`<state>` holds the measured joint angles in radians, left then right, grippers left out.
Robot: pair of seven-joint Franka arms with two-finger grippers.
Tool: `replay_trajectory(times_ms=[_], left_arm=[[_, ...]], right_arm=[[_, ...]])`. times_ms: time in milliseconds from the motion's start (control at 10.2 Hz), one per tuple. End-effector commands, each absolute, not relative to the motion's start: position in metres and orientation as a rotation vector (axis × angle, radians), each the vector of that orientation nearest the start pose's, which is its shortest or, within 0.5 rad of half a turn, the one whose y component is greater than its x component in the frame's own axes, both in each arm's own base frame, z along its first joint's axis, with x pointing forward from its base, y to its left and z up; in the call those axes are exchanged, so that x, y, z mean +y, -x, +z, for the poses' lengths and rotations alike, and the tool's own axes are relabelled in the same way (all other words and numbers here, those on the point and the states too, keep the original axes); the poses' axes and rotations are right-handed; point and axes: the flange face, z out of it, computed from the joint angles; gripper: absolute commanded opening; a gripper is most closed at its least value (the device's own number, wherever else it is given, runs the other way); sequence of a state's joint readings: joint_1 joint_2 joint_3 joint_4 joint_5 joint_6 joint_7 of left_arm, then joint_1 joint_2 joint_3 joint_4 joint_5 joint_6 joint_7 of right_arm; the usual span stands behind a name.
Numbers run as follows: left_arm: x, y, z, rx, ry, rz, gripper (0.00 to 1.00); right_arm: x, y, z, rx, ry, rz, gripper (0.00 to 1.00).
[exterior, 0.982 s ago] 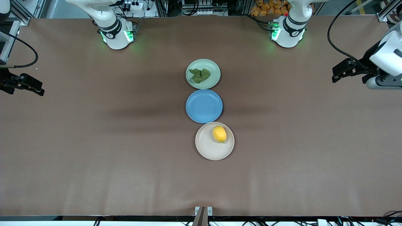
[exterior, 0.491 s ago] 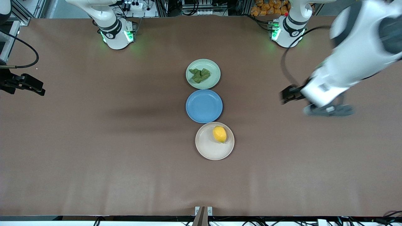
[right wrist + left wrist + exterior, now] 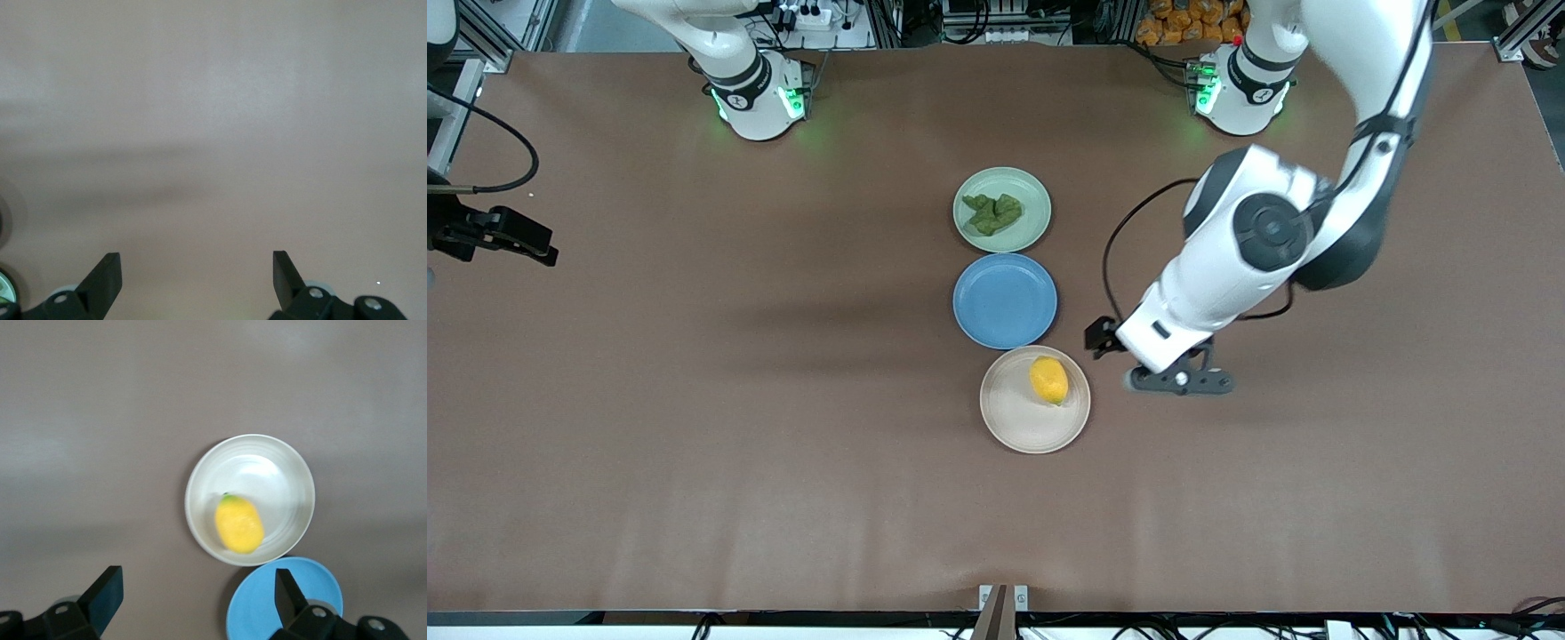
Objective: Pick lemon and lettuce from plates
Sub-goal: 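Reach the left gripper down over the lemon on the cream plate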
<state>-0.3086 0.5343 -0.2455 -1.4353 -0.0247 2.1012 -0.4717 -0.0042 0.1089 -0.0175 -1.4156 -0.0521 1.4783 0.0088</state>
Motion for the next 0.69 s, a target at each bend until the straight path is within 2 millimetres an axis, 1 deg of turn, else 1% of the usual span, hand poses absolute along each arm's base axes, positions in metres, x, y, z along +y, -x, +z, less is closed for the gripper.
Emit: replay_trajectory(times_ms=[0,98,294,393,491,589], left_arm=[[-0.392,-0.619,0.375,0.032,3.354,-0.119,1.0],[-0.4,-0.621,0.356,0.034,3.367,-0.137,1.0],[-0.427,-0.616,0.323,-0.016,3.403,-0.196,1.0],[-0.431,-0.615,0.313,-0.006,3.4,-0.201,1.0],[-0.432,-0.614,0.305,0.042,3.371,-0.216,1.0],[-0.432,-0.613,0.295,0.095,3.335,-0.226,1.0]], right_arm=[[-0.019,-0.575,0.628,-0.015,3.177,0.082,1.0],[-0.015,-0.575,0.627,-0.011,3.177,0.087,1.0],[-0.009,-0.575,0.624,-0.018,3.172,0.11,1.0],[-0.006,-0.576,0.622,-0.026,3.17,0.113,1.0],[0.005,-0.576,0.616,-0.026,3.17,0.128,1.0],[0.019,-0.576,0.611,0.041,3.171,0.141,1.0]])
